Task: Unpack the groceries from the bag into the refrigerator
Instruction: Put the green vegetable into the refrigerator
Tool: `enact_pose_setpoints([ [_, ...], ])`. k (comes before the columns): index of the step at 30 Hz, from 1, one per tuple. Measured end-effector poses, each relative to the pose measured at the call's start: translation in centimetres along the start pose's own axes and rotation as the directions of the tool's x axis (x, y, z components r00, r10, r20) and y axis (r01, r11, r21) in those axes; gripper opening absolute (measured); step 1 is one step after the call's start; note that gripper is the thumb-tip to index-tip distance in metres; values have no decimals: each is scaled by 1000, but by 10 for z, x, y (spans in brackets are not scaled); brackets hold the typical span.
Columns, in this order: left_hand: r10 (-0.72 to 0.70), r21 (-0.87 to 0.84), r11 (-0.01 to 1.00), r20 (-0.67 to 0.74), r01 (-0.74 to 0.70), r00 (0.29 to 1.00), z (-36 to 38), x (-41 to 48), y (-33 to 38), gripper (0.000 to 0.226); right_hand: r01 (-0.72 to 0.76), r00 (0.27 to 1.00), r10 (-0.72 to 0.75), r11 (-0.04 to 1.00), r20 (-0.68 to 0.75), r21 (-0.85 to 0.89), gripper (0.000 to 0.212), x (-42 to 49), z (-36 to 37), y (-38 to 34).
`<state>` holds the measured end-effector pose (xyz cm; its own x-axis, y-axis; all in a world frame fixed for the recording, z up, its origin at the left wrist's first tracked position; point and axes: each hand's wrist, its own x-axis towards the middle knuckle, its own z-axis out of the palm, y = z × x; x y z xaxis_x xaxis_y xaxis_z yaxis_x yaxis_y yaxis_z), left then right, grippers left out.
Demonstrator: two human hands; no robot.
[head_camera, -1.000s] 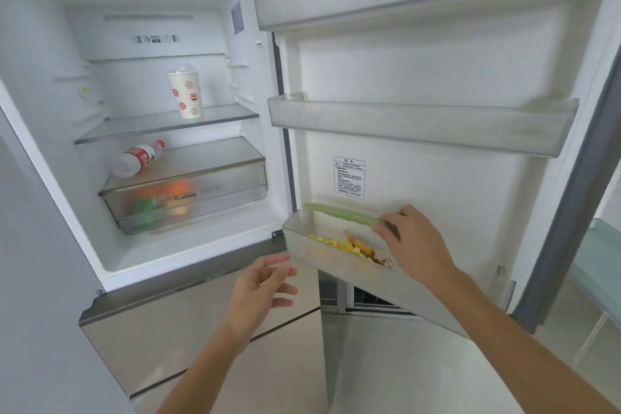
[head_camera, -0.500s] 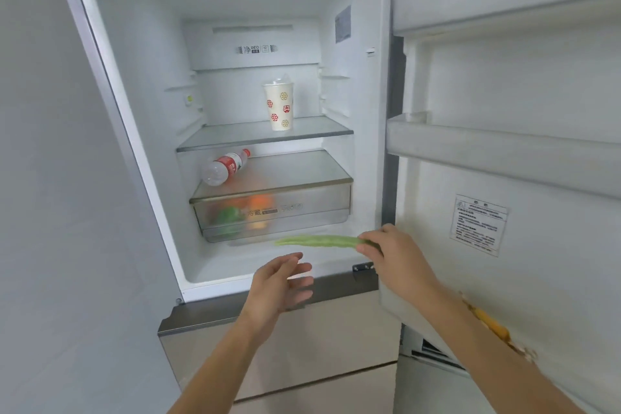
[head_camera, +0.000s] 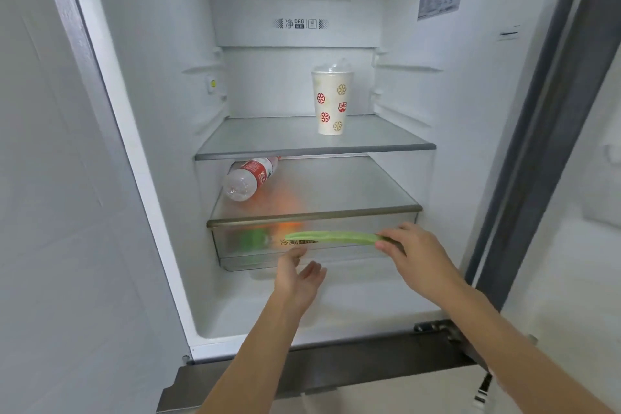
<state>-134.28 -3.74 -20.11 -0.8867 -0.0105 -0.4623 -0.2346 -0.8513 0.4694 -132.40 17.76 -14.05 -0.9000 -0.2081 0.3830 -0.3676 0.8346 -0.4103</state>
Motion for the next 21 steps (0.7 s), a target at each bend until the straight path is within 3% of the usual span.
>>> enact_pose_setpoints([
  [3, 19, 42, 999, 6, -19, 1000, -10, 11, -4, 15, 31, 999, -32, 999, 12, 25, 30, 17, 5, 1],
  [11, 90, 194, 977, -23, -84, 996, -29, -12, -34, 18, 181, 983, -182, 977, -1, 116, 23, 53, 1, -5],
  [17, 127, 244, 963, -31, -115, 991, -45, -43, -37, 21, 141, 931, -149, 989, 335, 47, 21, 77, 13, -5],
  [21, 154, 260, 956, -46, -137, 987, -45, -48, -38, 22, 48, 917, -52, 999, 396, 19, 20, 90, 21, 6],
])
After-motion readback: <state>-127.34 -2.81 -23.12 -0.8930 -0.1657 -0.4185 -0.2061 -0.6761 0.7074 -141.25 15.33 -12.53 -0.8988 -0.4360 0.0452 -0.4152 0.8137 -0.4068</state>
